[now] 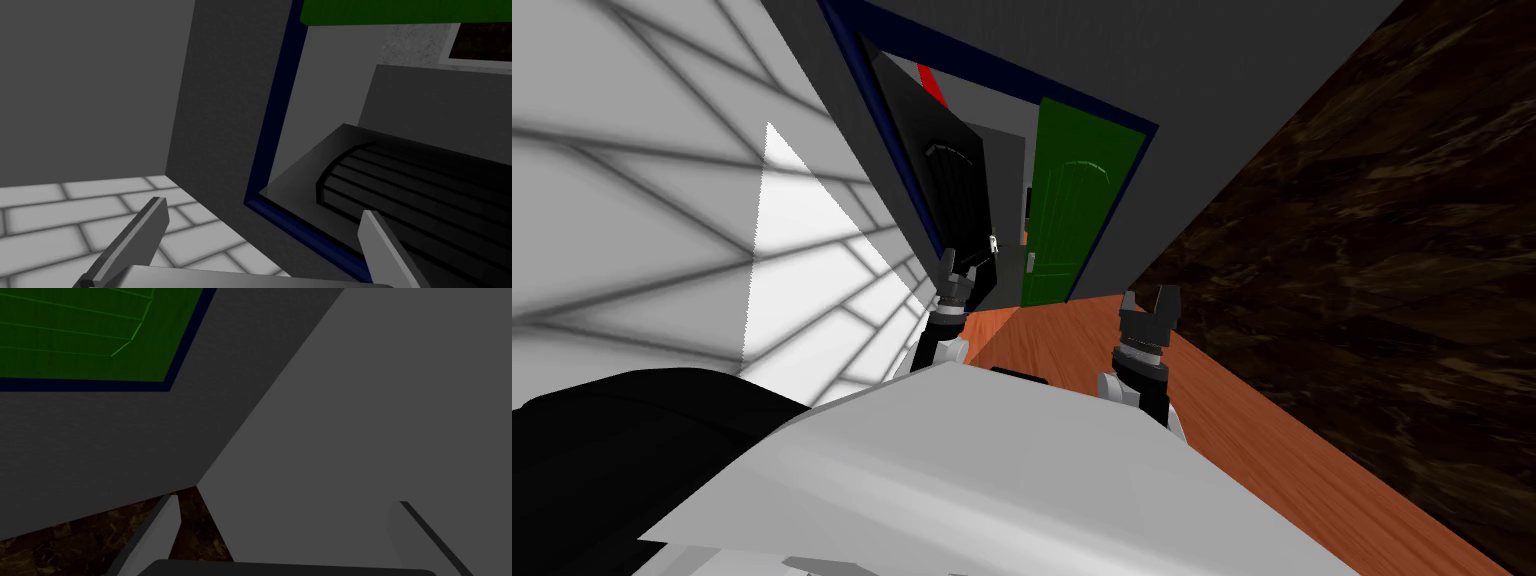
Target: Push the door open
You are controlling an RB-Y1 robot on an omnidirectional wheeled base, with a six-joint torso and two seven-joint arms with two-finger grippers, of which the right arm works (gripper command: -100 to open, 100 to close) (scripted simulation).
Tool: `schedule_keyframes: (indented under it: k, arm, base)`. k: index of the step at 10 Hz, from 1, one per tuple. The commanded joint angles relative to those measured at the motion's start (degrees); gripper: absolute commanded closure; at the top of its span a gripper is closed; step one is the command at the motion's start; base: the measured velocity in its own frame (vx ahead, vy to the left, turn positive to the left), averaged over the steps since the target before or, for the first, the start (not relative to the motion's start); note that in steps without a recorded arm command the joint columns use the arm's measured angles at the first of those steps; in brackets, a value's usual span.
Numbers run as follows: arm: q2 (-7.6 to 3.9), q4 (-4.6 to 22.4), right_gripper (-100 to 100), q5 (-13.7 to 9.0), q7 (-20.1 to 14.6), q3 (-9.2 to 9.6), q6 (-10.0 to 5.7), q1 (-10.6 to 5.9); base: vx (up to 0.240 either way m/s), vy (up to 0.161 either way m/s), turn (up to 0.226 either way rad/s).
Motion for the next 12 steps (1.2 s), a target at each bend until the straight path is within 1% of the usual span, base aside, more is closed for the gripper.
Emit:
schedule_keyframes:
  k: [1,5,6,7,12]
  arm:
    - [-0.25,1.3,-100,-0.1,-0.3,0.98,0.25,-0.85]
    - [-1.09,6.6,-100,-0.5,-1.6,4.92,1.25,-4.28]
    - [-1.20,7.4,-100,-0.6,-1.8,5.52,1.40,-4.80]
    - [-1.42,9.2,-100,-0.7,-2.3,6.82,1.74,-5.93]
    - [-1.96,14.0,-100,-1.1,-3.5,10.36,2.64,-9.01]
  base:
    - [0.176,0.079,-0.056]
    - [0.213,0.004,-0.108]
    - [0.157,0.019,-0.076]
    - [0.136,0.004,-0.117]
    - [0.100,0.028,-0.076]
